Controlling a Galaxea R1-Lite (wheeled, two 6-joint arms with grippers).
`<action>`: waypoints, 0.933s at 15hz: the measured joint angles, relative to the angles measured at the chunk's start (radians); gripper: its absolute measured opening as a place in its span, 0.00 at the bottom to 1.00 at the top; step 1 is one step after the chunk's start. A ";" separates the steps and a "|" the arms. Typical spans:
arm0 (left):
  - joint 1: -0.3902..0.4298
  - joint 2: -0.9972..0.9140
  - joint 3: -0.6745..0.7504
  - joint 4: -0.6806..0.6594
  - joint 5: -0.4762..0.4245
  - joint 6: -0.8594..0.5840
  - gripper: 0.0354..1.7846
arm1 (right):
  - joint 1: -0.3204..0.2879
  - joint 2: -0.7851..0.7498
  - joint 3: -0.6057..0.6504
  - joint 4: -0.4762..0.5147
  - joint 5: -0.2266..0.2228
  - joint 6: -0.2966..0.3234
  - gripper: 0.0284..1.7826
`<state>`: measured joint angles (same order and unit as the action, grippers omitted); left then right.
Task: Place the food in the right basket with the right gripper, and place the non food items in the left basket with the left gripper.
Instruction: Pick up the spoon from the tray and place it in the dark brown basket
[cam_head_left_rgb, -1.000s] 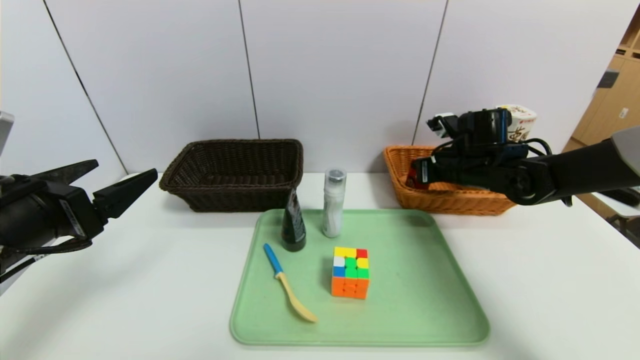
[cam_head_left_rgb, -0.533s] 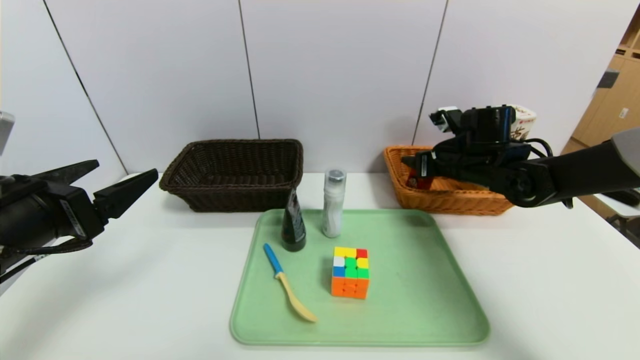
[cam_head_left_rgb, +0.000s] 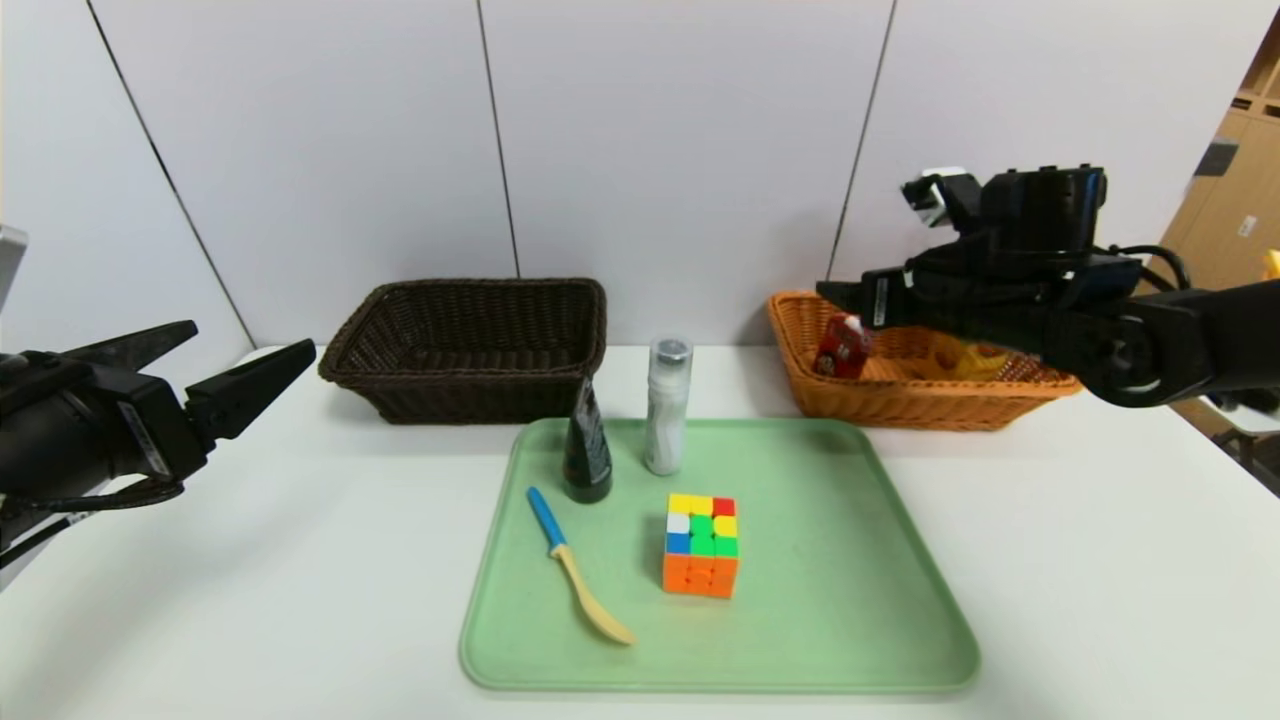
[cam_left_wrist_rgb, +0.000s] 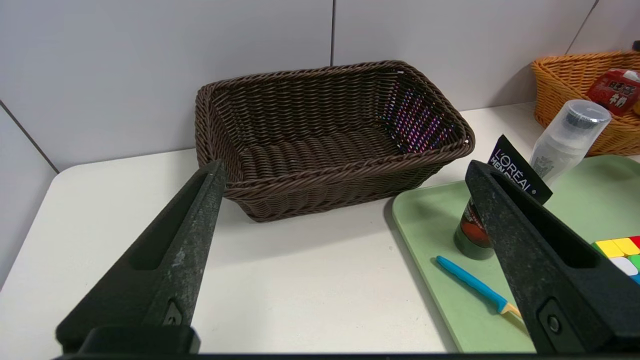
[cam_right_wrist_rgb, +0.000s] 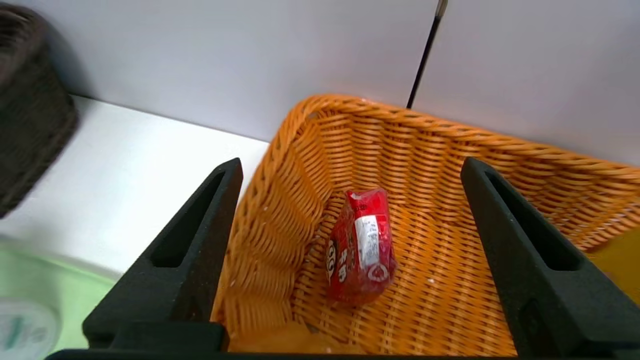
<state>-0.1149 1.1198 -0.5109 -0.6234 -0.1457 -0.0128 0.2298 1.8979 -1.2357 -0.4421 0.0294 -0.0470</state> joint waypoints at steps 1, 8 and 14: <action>0.000 0.000 0.000 0.000 -0.001 0.000 0.94 | 0.001 -0.041 0.028 0.000 0.002 0.000 0.86; -0.058 0.009 0.001 0.001 -0.003 0.003 0.94 | 0.006 -0.444 0.358 0.000 0.033 0.000 0.92; -0.179 0.175 -0.059 0.017 -0.183 0.328 0.94 | 0.006 -0.701 0.568 0.011 0.077 0.001 0.94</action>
<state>-0.2943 1.2945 -0.5700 -0.6060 -0.3289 0.3149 0.2362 1.1968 -0.6677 -0.4311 0.1062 -0.0460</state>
